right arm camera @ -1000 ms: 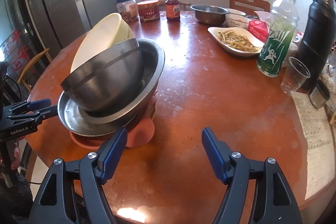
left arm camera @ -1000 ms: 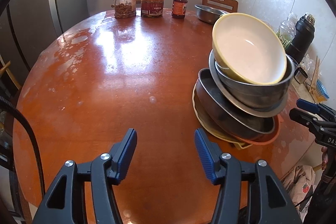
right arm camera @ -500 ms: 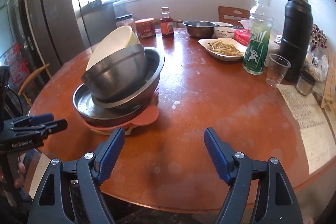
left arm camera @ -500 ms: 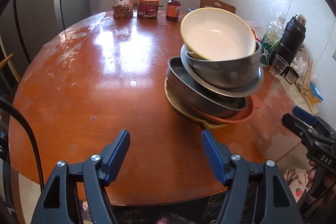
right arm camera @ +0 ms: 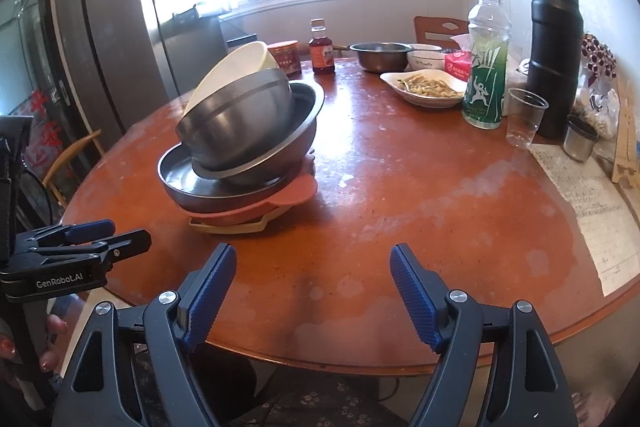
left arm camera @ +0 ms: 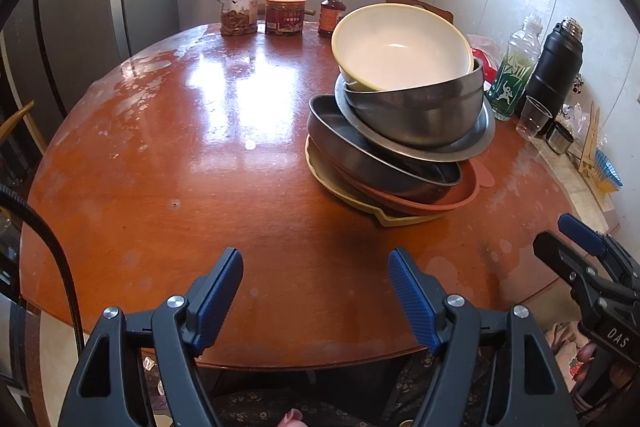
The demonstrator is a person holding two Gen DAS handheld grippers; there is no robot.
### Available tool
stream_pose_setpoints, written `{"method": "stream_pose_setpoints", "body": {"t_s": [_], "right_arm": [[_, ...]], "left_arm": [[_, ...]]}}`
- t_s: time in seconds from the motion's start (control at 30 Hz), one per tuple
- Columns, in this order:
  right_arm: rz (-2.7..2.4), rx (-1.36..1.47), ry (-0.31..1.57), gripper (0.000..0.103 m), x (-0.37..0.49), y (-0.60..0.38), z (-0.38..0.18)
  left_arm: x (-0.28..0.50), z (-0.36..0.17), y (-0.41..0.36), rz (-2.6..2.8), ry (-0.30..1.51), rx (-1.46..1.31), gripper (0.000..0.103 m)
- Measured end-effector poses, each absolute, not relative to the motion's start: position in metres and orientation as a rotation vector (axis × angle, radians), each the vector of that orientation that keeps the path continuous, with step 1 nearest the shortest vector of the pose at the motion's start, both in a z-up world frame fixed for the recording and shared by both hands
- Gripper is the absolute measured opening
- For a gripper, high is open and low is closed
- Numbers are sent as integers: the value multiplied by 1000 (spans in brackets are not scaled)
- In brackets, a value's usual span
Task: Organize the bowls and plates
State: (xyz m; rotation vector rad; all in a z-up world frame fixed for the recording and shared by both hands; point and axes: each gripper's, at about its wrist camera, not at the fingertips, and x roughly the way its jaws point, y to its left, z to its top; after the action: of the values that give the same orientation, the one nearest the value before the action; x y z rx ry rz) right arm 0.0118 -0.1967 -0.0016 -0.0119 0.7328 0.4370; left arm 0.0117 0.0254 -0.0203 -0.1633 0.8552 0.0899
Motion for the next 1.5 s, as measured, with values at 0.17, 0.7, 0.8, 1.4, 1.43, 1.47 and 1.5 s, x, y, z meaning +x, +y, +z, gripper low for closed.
{"method": "stream_pose_setpoints", "body": {"t_s": [0.17,0.7,0.8,1.4,1.43,1.47,1.5], "right_arm": [[448,-17,720,81,6,-195,-4],[439,-44,704,86,2,-191,-12],[435,-37,703,86,2,-193,-12],[413,-40,712,86,-1,-195,-15],[413,-40,713,86,-1,-195,-16],[415,-40,713,86,-1,-195,-16],[415,-42,714,86,0,-195,-16]], "left_arm": [[7,-23,22,93,859,-161,75],[3,-30,8,75,868,-137,75],[3,-31,7,77,870,-136,75],[0,-33,5,75,879,-140,75],[1,-33,5,75,880,-140,75],[1,-34,5,76,882,-140,75],[1,-34,5,76,882,-140,75]]}}
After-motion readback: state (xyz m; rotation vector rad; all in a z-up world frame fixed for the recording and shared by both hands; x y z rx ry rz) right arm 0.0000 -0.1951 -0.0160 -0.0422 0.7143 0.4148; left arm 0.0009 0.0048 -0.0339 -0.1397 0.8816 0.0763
